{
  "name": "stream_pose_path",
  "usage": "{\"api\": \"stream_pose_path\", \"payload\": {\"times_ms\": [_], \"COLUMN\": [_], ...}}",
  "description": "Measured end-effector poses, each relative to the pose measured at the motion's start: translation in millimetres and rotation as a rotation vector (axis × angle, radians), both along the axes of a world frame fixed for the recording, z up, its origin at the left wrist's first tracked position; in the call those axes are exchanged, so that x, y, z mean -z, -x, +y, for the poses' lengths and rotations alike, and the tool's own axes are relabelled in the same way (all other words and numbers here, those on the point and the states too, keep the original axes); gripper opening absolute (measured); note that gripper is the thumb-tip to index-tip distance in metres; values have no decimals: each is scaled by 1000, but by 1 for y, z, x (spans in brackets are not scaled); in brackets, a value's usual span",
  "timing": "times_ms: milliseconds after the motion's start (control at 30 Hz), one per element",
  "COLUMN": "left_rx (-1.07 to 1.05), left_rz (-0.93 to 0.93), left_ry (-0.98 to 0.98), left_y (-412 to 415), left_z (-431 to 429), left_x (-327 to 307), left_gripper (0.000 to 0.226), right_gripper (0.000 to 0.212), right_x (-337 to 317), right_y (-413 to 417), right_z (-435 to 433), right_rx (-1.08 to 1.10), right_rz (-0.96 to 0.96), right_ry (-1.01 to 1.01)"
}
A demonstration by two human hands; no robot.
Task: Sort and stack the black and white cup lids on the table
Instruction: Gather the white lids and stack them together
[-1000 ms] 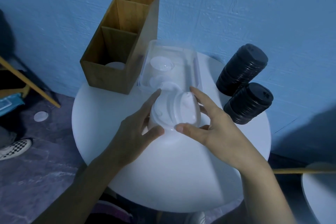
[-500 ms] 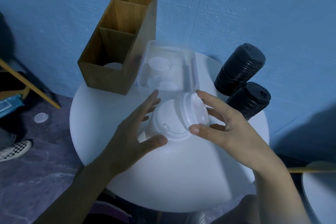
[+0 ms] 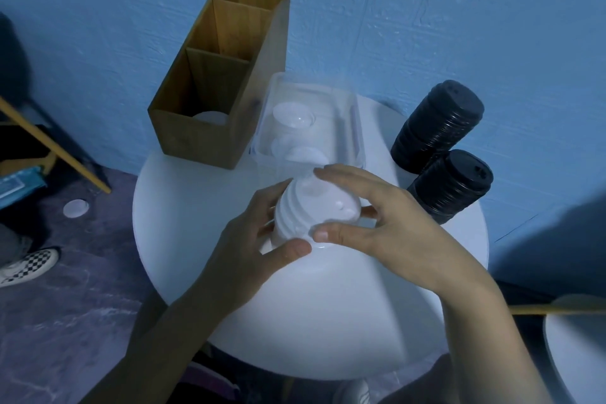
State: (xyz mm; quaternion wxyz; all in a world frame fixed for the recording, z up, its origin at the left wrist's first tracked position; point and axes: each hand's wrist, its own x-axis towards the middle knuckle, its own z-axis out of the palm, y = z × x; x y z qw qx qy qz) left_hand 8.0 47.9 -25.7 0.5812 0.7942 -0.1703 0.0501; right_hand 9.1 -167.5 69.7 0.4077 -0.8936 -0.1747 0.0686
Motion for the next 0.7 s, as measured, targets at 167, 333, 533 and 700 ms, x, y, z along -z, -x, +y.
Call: {"api": "stream_pose_path", "payload": {"times_ms": [167, 333, 533, 700], "left_rx": [-9, -26, -77, -75], "left_rz": [-25, -53, -85, -74], "left_ry": [8, 9, -40, -14], "left_y": [-4, -5, -4, -7], "left_z": [-2, -5, -8, -6], "left_x": [6, 8, 8, 13], "left_gripper": [70, 75, 81, 83], "right_gripper": [74, 72, 68, 70], "right_x": [4, 5, -3, -4], "right_y": [-3, -3, -3, -4], "right_z": [2, 0, -5, 0], "right_rx": [-33, -39, -58, -80], "right_rz": [-25, -7, 22, 0], "right_ry": [58, 32, 76, 183]}}
